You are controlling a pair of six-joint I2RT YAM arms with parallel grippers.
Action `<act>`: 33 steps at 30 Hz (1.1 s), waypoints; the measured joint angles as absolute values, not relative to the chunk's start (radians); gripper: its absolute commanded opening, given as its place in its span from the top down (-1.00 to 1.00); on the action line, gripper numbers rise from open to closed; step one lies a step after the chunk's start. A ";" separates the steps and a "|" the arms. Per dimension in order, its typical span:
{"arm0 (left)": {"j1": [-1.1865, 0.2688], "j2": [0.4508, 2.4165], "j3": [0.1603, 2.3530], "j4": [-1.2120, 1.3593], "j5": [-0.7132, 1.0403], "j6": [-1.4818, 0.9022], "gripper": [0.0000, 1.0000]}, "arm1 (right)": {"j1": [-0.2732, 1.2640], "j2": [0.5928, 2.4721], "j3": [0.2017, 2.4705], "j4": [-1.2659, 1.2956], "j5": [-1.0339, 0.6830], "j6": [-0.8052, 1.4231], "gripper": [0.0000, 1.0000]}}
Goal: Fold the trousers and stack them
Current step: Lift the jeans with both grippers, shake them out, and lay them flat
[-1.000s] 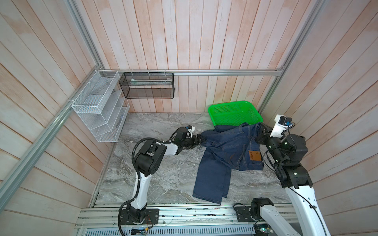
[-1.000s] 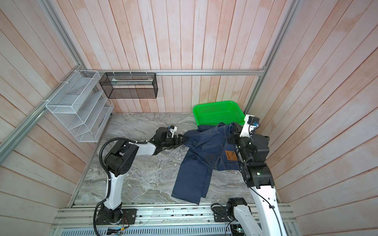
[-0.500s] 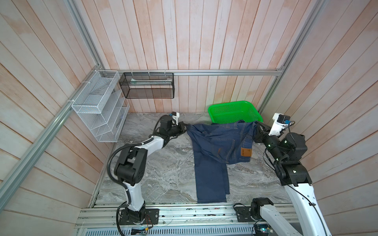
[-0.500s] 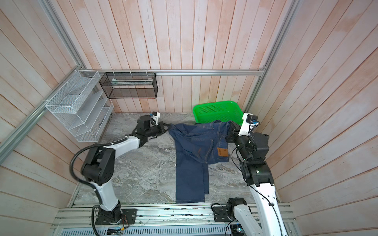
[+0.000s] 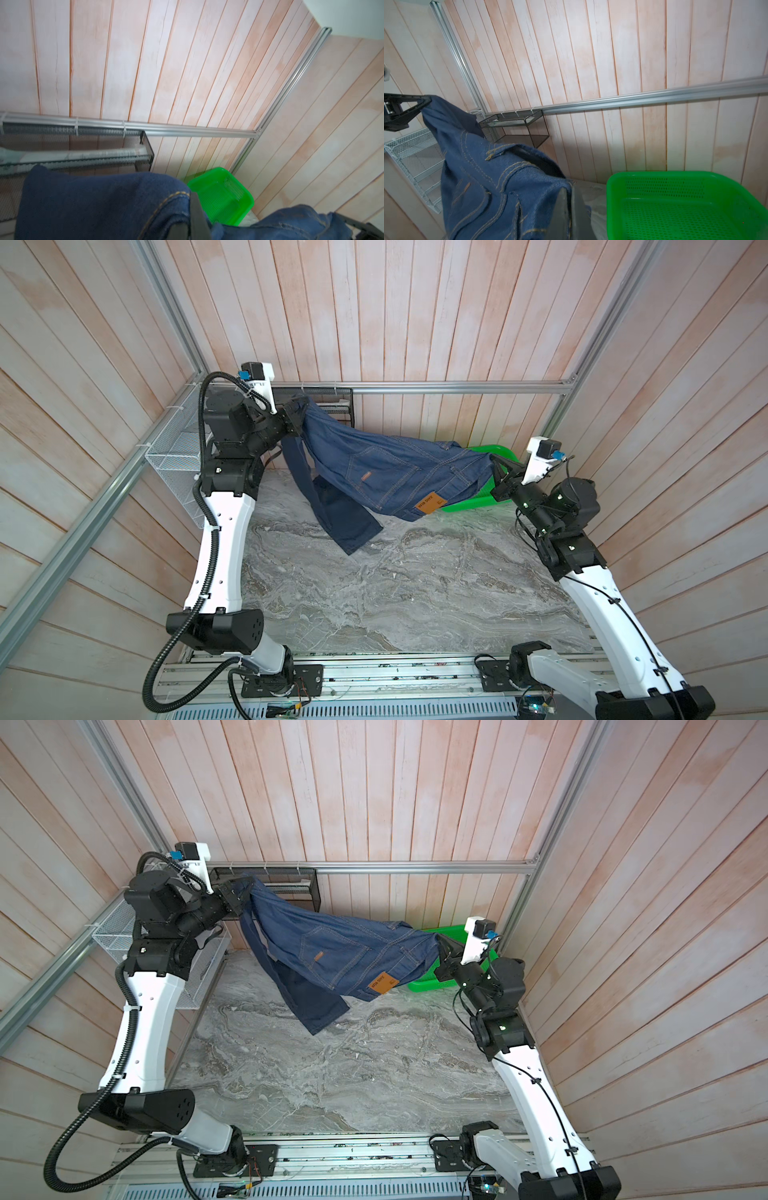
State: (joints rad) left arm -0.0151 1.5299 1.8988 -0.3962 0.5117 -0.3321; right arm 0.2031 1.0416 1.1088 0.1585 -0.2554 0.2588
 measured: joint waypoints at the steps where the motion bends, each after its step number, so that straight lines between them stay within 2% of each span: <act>1: -0.015 1.508 1.840 -0.402 0.508 -0.326 1.00 | 0.203 1.042 1.110 0.158 -0.245 0.243 1.00; 9: -0.052 1.391 1.346 -0.413 0.497 -0.333 1.00 | 0.199 1.021 1.022 0.086 -0.144 0.171 1.00; 16: -0.120 1.179 0.997 -0.473 0.496 -0.349 1.00 | 0.190 0.931 0.935 -0.127 -0.054 0.194 1.00; 22: -0.121 0.932 0.988 -0.624 0.496 -0.347 1.00 | 0.193 0.872 1.096 -0.445 -0.010 0.339 1.00; 25: -0.125 0.879 1.032 -0.683 0.509 -0.348 1.00 | 0.194 0.841 1.143 -0.556 0.022 0.402 1.00; 30: -0.132 0.994 1.024 -0.667 0.551 -0.371 0.98 | 0.131 0.884 1.118 -0.648 0.038 0.448 1.00; 33: -0.152 1.139 1.004 -0.628 0.572 -0.389 0.78 | 0.053 0.982 1.056 -0.654 0.019 0.457 1.00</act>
